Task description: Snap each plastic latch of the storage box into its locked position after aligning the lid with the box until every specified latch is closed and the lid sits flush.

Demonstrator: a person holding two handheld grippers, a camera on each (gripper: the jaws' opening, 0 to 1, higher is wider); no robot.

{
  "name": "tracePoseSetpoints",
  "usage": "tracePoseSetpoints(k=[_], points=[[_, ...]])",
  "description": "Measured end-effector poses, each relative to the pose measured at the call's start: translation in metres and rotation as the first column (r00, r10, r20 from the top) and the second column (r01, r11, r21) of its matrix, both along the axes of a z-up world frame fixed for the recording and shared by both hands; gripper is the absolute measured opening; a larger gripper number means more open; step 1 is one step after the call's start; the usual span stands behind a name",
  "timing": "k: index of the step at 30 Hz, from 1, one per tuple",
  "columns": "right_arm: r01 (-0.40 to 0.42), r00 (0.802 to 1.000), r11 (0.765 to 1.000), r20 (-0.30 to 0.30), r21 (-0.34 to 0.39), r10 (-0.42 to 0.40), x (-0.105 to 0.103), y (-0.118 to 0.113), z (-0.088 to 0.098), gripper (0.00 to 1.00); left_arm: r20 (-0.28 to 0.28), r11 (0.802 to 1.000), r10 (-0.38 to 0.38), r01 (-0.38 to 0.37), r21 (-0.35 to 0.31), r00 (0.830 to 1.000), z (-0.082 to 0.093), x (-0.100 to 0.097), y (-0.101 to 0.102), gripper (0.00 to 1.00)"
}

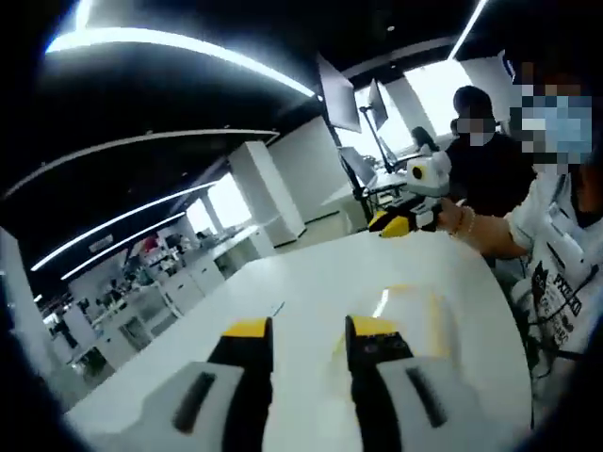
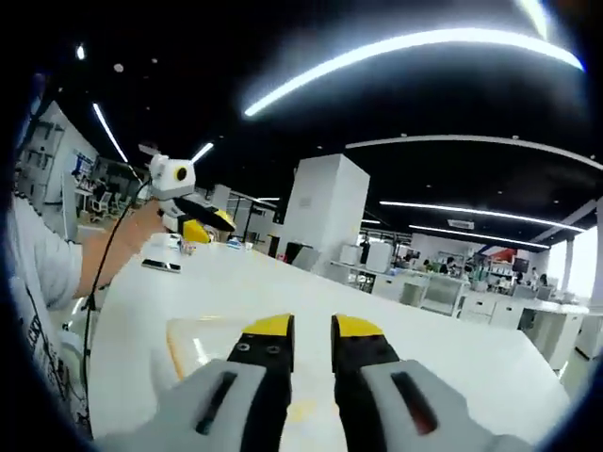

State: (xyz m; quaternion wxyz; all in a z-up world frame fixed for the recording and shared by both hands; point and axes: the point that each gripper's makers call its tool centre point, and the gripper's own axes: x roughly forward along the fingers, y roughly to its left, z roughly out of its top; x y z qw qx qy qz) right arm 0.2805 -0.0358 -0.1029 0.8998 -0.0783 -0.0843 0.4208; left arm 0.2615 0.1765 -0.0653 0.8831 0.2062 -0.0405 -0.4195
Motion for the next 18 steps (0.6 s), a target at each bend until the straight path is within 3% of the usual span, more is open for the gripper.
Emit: tracePoseSetpoints(k=[1,2,4,8,10,15,18], points=[[0.005,1.0,1.0,0.0,0.005,-0.005,0.001,-0.002,0.001,0.15,0.008,1.0,0.007,-0.007,-0.01,1.0,0.002,-0.001,0.002,0.3],[0.023,1.0,1.0,0.006,0.019,-0.024,0.005,-0.01,0.003,0.15,0.03,0.996,0.063,-0.061,-0.069,0.998,0.007,-0.007,0.018,0.31],[0.06,0.998,0.998,0.014,0.022,-0.061,0.009,-0.024,0.004,0.16,0.049,0.986,0.115,-0.109,-0.124,0.992,0.012,-0.012,0.035,0.31],[0.139,0.989,0.99,0.046,0.026,-0.14,0.011,-0.048,0.005,0.17,0.068,0.961,0.208,-0.191,-0.2,0.976,0.012,-0.019,0.063,0.34],[0.182,0.981,0.982,0.057,0.04,-0.184,0.009,-0.064,0.006,0.18,0.072,0.959,0.227,-0.21,-0.189,0.971,0.002,-0.025,0.071,0.35],[0.281,0.953,0.957,0.093,0.068,-0.287,-0.002,-0.099,0.004,0.19,0.065,0.915,0.374,-0.357,-0.187,0.925,-0.027,-0.026,0.095,0.38],[0.319,0.932,0.942,0.144,0.105,-0.331,-0.009,-0.116,0.005,0.19,0.078,0.877,0.435,-0.403,-0.261,0.897,-0.031,-0.027,0.11,0.38]])
